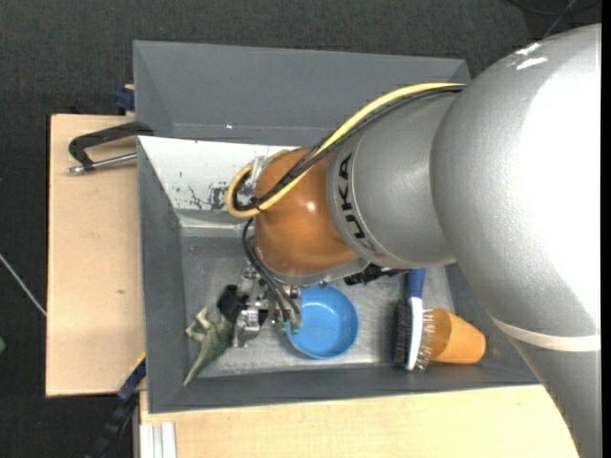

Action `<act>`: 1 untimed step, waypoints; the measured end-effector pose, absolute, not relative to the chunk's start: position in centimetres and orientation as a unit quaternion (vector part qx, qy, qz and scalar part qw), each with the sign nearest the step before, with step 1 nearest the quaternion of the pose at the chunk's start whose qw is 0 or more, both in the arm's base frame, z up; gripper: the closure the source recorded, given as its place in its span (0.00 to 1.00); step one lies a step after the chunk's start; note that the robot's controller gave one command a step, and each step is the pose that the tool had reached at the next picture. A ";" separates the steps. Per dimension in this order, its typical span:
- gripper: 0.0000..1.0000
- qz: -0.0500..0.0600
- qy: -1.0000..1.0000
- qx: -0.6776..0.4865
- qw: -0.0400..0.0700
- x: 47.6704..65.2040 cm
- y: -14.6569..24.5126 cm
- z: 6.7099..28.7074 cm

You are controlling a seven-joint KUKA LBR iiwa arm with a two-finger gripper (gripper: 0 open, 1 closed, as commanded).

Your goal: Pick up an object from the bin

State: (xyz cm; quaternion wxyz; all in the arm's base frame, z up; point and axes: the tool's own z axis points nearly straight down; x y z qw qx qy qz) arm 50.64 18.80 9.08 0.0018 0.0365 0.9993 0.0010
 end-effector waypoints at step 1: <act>1.00 0.004 0.999 0.046 0.007 52.2 19.9 21.1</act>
Offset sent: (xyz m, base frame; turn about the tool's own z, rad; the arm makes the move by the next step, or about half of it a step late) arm 0.0129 0.0096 0.1139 0.0198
